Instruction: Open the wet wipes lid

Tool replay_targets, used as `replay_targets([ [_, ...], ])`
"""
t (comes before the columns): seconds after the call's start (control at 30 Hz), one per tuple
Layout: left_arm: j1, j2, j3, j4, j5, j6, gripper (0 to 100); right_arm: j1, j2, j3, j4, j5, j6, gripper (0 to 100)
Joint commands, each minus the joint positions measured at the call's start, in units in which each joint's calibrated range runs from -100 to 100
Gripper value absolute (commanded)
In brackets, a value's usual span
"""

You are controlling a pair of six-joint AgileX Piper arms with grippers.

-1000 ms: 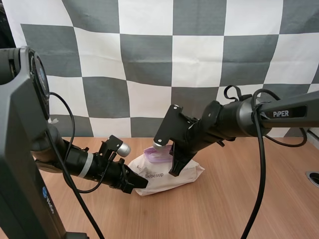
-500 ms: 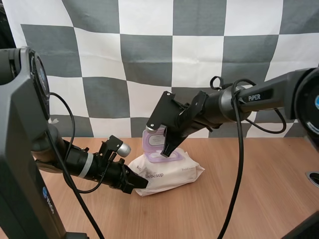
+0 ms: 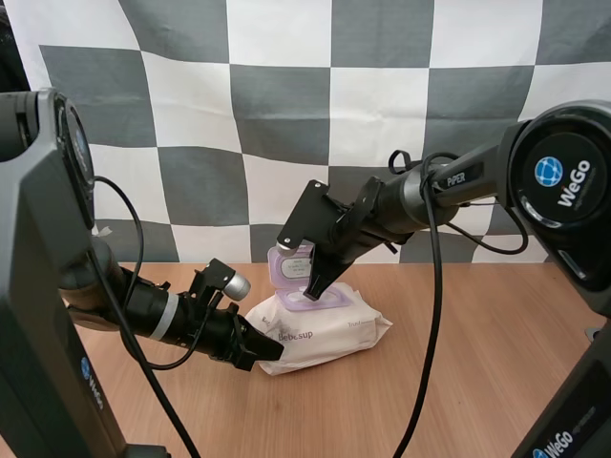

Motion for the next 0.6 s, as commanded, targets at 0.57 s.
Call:
replay_targets([
  [0.57, 0.01, 0.09, 0.0, 0.08, -0.17, 0.88, 0, 2.44, 3.68, -0.05, -0.67, -6.92, 0.13, 0],
])
